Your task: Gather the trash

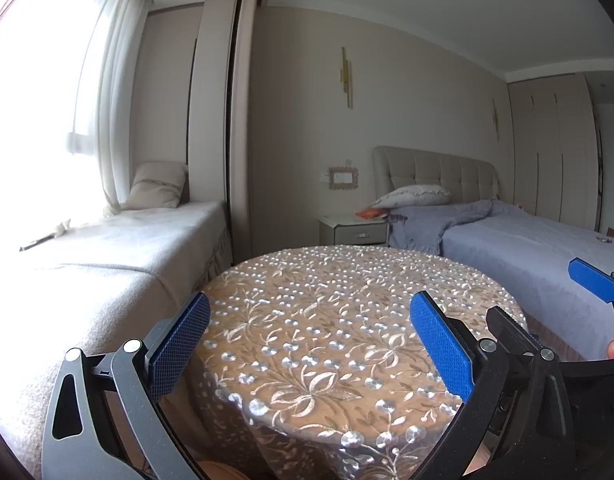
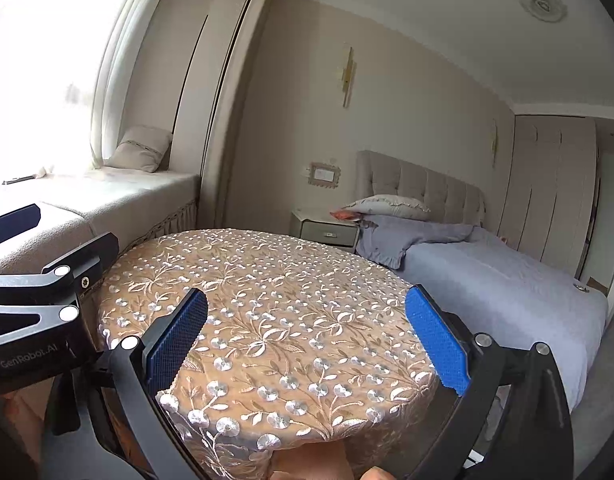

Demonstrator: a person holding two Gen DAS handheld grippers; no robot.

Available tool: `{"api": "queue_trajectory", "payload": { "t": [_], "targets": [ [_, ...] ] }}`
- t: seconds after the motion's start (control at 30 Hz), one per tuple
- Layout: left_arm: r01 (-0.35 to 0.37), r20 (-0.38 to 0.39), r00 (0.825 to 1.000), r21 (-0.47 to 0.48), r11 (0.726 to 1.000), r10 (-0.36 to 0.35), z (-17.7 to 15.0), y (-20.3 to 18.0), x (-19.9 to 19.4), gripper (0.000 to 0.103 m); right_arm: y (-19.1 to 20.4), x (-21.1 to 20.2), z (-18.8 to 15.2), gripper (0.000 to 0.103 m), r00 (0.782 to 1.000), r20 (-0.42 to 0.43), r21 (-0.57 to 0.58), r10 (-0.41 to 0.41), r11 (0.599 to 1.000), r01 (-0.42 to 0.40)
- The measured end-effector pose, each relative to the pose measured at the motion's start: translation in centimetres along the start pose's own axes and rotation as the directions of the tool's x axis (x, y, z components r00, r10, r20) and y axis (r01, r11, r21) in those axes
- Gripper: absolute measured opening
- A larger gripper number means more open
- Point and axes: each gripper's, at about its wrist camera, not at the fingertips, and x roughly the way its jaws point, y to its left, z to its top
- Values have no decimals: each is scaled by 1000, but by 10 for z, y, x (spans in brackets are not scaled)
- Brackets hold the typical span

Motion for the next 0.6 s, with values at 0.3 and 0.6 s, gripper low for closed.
{"api": "queue_trajectory", "payload": {
  "t": [0.3,0.6],
  "targets": [
    [6,1,1000,-6,1000,-6,1,2,-1,98,3,1,-1,98,1000,-5,-6,5,1000,-5],
    [14,-4,1000,-7,1000,-14,-1,1,0,98,1,4,-4,98,1000,-17,-3,2,1000,-2]
  ]
}}
